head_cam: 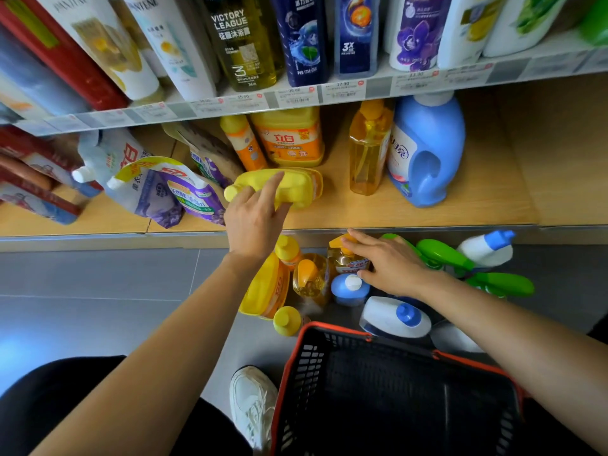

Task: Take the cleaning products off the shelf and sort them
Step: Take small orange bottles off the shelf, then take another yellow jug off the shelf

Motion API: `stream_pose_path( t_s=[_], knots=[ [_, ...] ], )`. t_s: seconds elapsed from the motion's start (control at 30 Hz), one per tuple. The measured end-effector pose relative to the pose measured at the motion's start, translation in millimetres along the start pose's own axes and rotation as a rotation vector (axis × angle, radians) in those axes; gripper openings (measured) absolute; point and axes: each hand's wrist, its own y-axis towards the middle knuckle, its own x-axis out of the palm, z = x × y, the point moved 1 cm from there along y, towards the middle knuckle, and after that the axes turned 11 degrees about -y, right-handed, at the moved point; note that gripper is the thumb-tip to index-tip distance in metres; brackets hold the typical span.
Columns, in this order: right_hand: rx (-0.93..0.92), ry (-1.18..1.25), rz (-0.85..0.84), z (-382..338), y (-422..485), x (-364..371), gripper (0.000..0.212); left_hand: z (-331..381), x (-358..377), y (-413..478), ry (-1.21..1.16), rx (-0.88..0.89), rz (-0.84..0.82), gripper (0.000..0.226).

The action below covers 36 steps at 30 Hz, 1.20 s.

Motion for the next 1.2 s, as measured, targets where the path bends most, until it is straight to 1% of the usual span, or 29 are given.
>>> stream_pose_path(
  t_s=[0.07,0.13,0.23,0.3,0.33,0.37,0.43,0.57,0.7,0.8,0.83,0.9,0.97,1.03,1.07,1.13,1.2],
  knots=[
    [0.01,0.065,-0.018,0,-2,-1,0.077,-3,-6,9,0.093,0.083,-0.055,0.034],
    [0.03,0.173,-0.032,-1,-3,-4,0.077,-5,-10,17,0.116,0.091,-0.157,0.037],
    [0.091,0.432,-0.013,-6,-6,-12,0.075,-6,-11,33,0.102,-0.007,-0.354,0.045],
    [0.112,0.526,0.031,-10,-11,-20,0.073,-9,-10,48,0.016,-0.115,-0.463,0.05],
    [0.119,0.556,0.054,-11,-15,-23,0.072,-10,-10,57,-0.059,-0.172,-0.49,0.051],
    [0.129,0.582,0.075,-11,-19,-27,0.07,-10,-10,66,-0.142,-0.231,-0.492,0.052],
    [0.147,0.618,0.106,-8,-28,-32,0.067,-10,-13,81,-0.267,-0.321,-0.443,0.051],
    [0.174,0.645,0.131,1,-50,-41,0.066,-5,-32,90,-0.415,-0.439,-0.305,0.045],
    [0.159,0.672,0.244,-5,-57,-66,0.064,13,-63,83,-0.524,-0.413,-0.298,0.037],
    [0.105,0.662,0.391,-17,-61,-93,0.067,41,-92,77,-0.516,-0.36,-0.318,0.045],
    [0.077,0.637,0.447,-22,-64,-101,0.073,52,-101,74,-0.516,-0.325,-0.315,0.048],
    [0.025,0.533,0.537,-31,-68,-117,0.091,73,-121,67,-0.566,-0.25,-0.289,0.048],
    [0.009,0.431,0.551,-38,-74,-127,0.112,91,-136,60,-0.636,-0.201,-0.263,0.04],
    [0.0,0.421,0.531,-45,-82,-133,0.121,106,-147,52,-0.708,-0.182,-0.234,0.029],
    [-0.013,0.468,0.529,-48,-87,-134,0.119,112,-151,47,-0.763,-0.187,-0.224,0.025],
    [-0.046,0.623,0.552,-50,-99,-134,0.107,124,-159,39,-0.904,-0.214,-0.227,0.022],
    [-0.057,0.769,0.557,-49,-113,-131,0.099,131,-167,32,-0.972,-0.202,-0.26,0.021]
  ],
)
